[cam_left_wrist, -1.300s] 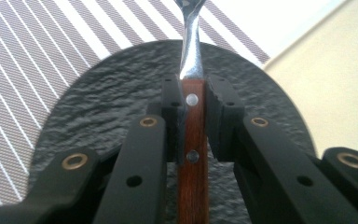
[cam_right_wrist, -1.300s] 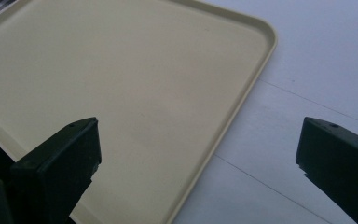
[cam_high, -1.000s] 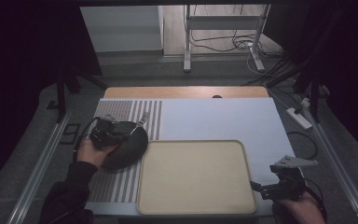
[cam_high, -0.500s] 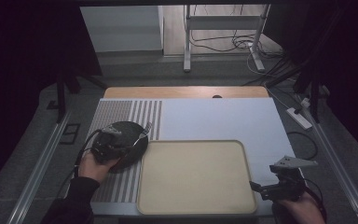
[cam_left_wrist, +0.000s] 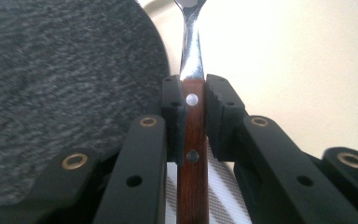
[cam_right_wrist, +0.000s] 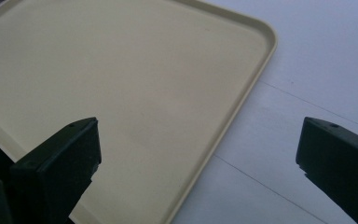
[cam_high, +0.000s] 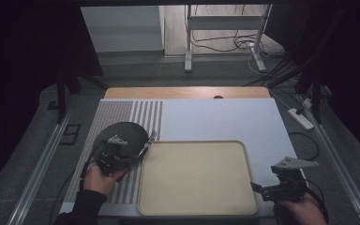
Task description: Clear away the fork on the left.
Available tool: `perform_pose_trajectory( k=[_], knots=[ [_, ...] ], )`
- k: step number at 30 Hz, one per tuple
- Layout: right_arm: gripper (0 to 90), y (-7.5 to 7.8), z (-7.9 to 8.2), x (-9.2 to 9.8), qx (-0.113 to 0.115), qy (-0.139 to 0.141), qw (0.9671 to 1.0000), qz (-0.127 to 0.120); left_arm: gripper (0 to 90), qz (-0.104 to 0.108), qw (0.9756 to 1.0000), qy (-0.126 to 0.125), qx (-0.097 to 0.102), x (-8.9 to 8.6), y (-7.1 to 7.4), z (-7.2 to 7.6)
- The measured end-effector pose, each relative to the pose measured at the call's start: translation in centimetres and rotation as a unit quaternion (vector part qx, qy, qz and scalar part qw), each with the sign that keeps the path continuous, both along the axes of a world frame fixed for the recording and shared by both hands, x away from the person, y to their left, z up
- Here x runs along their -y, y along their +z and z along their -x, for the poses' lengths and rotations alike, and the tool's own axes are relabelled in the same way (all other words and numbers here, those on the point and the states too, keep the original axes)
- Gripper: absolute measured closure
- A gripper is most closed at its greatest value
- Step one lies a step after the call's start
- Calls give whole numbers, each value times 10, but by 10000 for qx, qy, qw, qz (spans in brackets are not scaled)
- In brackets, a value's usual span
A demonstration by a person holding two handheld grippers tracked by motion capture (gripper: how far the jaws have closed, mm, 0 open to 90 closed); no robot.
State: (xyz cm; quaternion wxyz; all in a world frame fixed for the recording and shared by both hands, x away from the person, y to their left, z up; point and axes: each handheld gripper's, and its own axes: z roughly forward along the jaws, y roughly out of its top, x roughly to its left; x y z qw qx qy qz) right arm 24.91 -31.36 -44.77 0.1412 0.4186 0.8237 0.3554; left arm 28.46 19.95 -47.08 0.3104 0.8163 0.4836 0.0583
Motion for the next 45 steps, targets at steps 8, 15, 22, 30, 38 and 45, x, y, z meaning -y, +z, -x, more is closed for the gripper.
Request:
perform_pose_trajectory(
  k=[8,15,22,30,38,45],
  knots=[
    [4,0,0,-1,3,30,10000,25,778,-71,9997,-129,-169,23,-8,3],
    [4,0,0,-1,-3,34,10000,47,778,-68,9995,-213,-212,41,-12,2],
    [5,0,0,-1,-12,37,10000,55,778,-119,9993,-247,-247,62,-20,-2],
    [5,0,0,-1,-16,46,10000,79,778,-227,9990,-212,-325,77,-35,-6],
    [4,-1,0,-1,-47,72,9999,83,765,-470,9980,-223,-355,86,-44,-4],
    [5,-1,-1,-2,-77,77,9999,99,723,-207,9990,-388,-15,82,-35,-12]
  ],
)
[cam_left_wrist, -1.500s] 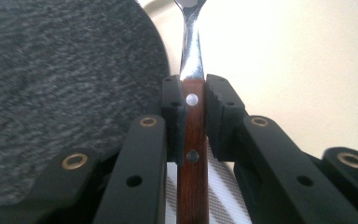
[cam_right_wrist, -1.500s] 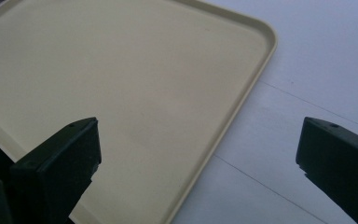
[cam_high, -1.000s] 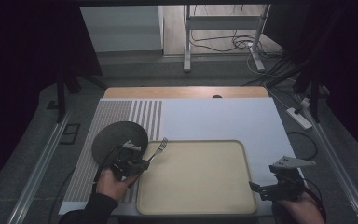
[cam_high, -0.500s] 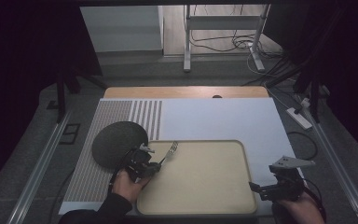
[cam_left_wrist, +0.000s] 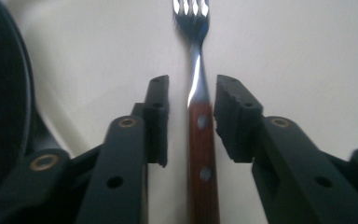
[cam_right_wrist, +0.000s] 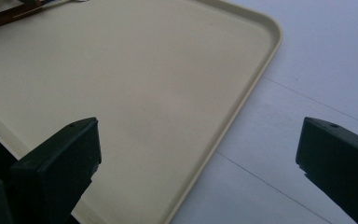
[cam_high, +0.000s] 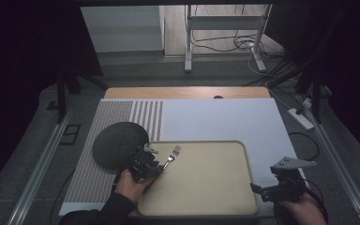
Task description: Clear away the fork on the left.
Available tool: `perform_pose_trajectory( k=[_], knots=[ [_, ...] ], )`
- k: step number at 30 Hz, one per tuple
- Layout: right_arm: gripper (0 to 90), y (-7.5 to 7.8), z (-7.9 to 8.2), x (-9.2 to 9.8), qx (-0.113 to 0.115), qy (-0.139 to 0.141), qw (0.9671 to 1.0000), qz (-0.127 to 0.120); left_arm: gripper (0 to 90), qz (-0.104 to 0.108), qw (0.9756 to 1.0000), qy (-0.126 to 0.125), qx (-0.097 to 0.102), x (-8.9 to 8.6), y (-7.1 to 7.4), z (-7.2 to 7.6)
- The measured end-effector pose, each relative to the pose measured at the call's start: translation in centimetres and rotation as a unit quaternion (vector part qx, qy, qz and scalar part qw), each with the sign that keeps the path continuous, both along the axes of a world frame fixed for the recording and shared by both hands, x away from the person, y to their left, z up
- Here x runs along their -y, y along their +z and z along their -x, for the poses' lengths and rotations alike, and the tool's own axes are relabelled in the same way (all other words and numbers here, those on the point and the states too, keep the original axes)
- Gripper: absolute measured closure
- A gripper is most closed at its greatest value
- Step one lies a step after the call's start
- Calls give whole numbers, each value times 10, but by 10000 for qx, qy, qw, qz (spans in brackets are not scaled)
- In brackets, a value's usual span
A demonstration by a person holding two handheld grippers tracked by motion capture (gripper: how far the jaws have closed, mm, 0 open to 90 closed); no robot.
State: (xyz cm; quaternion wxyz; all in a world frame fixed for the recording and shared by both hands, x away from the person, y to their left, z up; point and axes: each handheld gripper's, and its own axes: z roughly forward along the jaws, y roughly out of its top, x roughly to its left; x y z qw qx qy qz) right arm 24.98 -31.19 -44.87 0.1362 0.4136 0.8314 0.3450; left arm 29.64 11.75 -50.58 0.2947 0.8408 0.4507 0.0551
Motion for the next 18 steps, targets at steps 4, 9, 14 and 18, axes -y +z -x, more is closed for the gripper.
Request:
perform_pose_trajectory(
  k=[4,9,14,18],
  knots=[
    [4,0,0,0,-1,-3,10000,5,840,38,9992,-394,-29,11,0,-5],
    [4,0,0,0,16,4,10000,6,890,-140,9988,-449,-137,20,-8,-14],
    [4,0,1,0,18,14,10000,3,890,-276,9991,-185,-249,8,-10,-20],
    [4,0,1,0,3,23,10000,0,890,-273,9990,5,-350,-5,-10,-23]
  ],
)
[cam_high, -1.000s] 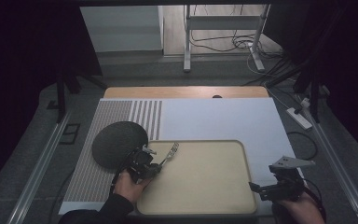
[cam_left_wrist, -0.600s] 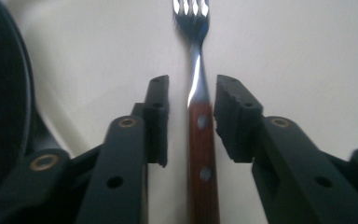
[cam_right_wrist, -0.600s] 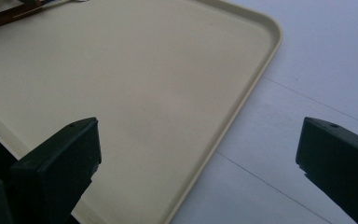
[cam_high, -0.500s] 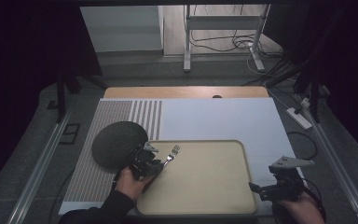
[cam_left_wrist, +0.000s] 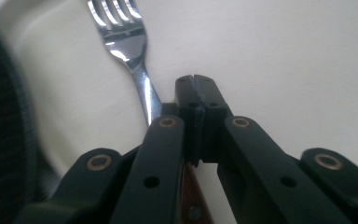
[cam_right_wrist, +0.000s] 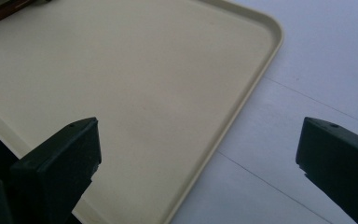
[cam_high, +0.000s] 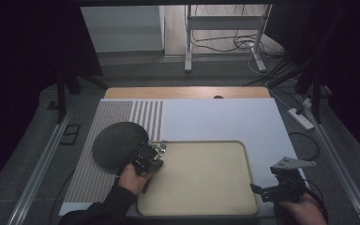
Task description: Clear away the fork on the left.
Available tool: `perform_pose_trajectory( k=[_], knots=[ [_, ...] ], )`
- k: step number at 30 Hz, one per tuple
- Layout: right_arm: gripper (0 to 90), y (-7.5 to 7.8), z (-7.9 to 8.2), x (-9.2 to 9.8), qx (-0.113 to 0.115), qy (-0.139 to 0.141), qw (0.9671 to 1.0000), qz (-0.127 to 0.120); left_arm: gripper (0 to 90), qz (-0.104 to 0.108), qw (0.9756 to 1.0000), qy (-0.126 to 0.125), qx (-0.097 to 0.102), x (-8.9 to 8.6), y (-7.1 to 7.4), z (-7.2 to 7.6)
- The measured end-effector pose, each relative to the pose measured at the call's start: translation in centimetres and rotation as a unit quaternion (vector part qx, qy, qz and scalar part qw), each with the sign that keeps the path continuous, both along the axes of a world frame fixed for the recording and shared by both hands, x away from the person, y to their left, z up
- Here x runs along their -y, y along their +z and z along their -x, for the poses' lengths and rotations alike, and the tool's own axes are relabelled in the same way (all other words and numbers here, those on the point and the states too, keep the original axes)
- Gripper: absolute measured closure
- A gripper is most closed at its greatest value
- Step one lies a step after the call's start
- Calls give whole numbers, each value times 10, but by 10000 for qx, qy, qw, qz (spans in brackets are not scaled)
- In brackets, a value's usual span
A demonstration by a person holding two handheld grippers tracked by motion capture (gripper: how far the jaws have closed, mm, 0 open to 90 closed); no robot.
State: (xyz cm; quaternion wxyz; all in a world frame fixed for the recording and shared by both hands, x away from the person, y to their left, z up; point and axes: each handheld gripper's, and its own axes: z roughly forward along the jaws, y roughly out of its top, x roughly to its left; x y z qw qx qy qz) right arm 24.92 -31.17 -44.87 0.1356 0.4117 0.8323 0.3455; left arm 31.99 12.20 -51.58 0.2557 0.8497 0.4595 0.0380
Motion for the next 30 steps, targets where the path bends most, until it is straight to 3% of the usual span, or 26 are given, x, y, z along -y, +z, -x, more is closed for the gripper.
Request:
perform_pose_trajectory(
  k=[6,12,16,30],
  knots=[
    [4,0,0,0,-8,2,10000,3,890,-22,9999,135,-65,-10,0,-2],
    [4,0,0,0,-13,2,10000,-2,880,93,9999,26,-65,-12,2,-3],
    [5,0,0,0,-16,4,10000,-8,839,148,9999,-35,40,-14,5,-2],
    [4,0,0,0,-16,2,10000,-15,525,368,9983,-176,413,-25,13,-2]
  ],
)
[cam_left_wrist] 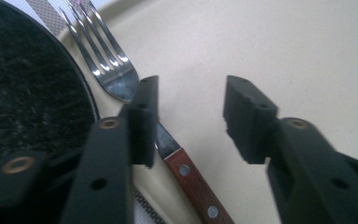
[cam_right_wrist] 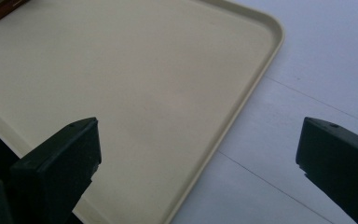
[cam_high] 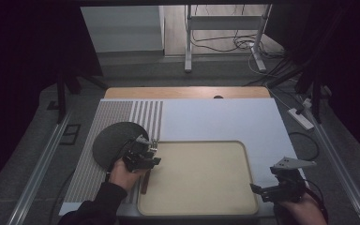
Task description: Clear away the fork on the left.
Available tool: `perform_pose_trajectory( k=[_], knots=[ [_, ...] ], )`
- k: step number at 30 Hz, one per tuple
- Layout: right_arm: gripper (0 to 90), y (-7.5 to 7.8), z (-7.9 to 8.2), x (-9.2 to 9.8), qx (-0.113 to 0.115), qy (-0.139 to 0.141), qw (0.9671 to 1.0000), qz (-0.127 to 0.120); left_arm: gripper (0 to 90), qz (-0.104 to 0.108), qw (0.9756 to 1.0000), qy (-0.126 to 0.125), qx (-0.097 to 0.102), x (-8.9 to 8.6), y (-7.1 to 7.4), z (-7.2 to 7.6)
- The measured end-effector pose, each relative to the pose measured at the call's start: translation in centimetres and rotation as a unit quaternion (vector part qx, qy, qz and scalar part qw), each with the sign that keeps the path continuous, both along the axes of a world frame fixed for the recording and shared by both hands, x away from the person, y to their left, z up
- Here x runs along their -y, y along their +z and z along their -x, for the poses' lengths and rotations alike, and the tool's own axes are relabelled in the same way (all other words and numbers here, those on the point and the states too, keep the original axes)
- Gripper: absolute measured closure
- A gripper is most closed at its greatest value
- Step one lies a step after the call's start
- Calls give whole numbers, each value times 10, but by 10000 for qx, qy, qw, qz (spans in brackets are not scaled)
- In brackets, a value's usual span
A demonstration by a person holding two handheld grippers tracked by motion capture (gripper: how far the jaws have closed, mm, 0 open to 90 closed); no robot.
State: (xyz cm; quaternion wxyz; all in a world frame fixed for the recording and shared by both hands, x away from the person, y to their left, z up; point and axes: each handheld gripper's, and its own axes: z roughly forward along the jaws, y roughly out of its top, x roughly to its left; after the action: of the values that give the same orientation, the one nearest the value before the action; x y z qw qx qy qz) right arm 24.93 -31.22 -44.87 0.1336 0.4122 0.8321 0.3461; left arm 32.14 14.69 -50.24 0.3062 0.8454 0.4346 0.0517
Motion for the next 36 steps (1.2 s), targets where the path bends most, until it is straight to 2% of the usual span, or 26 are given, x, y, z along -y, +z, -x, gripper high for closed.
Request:
perform_pose_trajectory(
  k=[7,10,13,16,17,20,29,36],
  knots=[
    [5,0,0,0,-5,-4,10000,4,333,173,9996,11,226,-6,4,1],
    [5,0,0,0,2,-9,10000,-23,247,392,9989,40,263,-11,6,1],
    [4,0,0,1,-3,-10,10000,-34,115,699,9972,74,265,-16,9,0],
    [5,0,0,1,-7,-15,10000,-36,33,591,9975,-3,382,-19,12,3],
    [5,0,0,1,-8,-17,10000,-36,23,540,9976,26,437,-20,13,4],
    [4,0,0,1,-9,-15,10000,-33,1,559,9973,31,484,-24,15,6],
    [4,0,0,1,-9,-25,10000,-65,0,527,9958,89,746,-37,20,14],
    [4,1,0,2,8,-14,10000,-73,0,654,9943,159,823,-49,24,18]
  ],
)
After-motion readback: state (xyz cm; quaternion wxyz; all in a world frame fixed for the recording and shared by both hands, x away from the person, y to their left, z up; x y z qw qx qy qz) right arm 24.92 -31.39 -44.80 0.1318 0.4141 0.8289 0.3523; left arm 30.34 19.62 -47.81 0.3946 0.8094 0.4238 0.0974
